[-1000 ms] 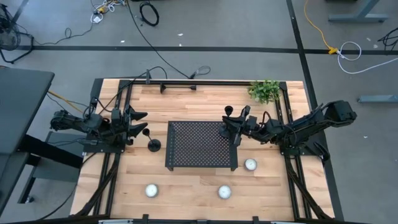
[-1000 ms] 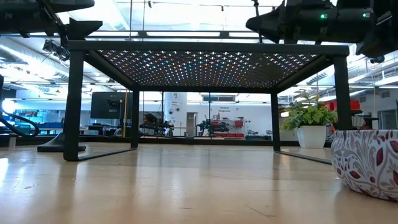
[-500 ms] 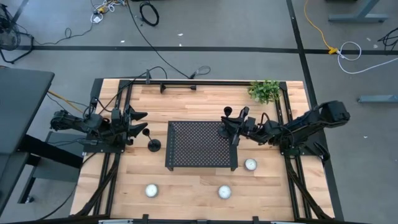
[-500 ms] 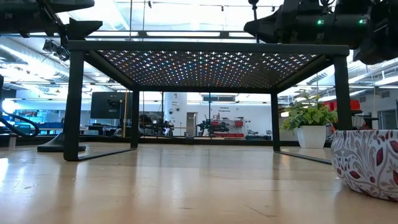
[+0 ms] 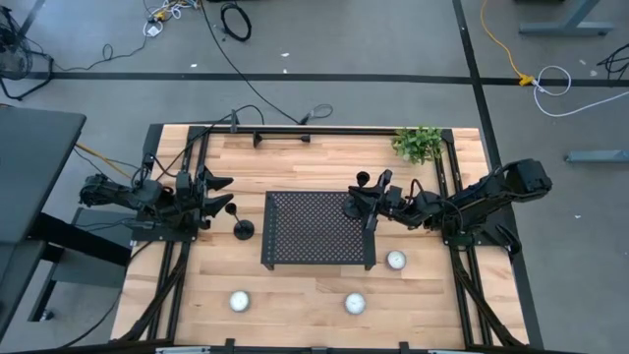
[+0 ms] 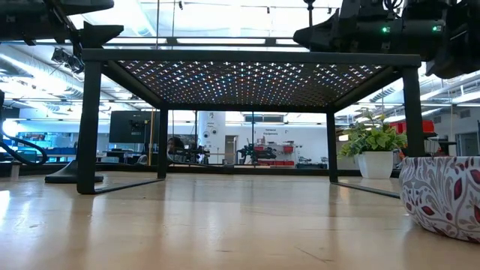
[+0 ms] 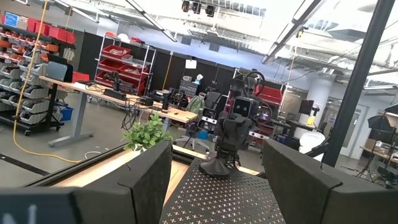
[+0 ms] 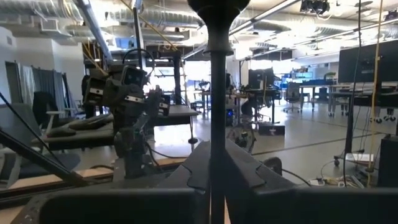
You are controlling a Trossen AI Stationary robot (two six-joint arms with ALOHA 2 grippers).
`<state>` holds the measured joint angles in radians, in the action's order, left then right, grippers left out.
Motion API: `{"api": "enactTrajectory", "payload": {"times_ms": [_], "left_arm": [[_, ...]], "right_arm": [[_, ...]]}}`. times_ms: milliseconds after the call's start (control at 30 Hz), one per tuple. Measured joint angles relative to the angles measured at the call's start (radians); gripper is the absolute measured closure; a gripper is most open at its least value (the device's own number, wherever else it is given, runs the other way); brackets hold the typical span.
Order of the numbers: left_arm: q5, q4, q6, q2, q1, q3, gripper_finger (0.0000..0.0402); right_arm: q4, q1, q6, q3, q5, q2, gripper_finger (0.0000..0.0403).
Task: Pick & Place candle stick holders
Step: Put the middle right black candle holder on the shelf, then put the pink patterned scented candle on the shelf
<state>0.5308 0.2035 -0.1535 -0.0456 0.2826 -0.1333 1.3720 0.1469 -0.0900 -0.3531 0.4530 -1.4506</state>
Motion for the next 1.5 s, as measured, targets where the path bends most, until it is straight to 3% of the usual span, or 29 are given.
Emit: {"api": "enactTrajectory", "payload": {"times_ms": [367, 1067, 1267, 1500], "left_arm": [[0.0, 0.0, 0.0, 0.0, 0.0, 0.0, 0.0149], [0.0, 0.0, 0.0, 0.0, 0.0, 0.0, 0.0149], [0.0, 0.0, 0.0, 0.0, 0.0, 0.0, 0.0149], [0.0, 0.0, 0.0, 0.0, 0.0, 0.0, 0.0149]], "right_arm": [[0.001, 0.027, -0.027, 0.0, 0.001, 0.0, 0.0355], [0.004, 0.027, 0.001, 0.0, 0.001, 0.0, 0.0108], [0.004, 0.027, -0.001, 0.0, 0.001, 0.001, 0.0071], [0.0, 0.044, -0.035, 0.0, 0.003, 0.011, 0.0064]]}}
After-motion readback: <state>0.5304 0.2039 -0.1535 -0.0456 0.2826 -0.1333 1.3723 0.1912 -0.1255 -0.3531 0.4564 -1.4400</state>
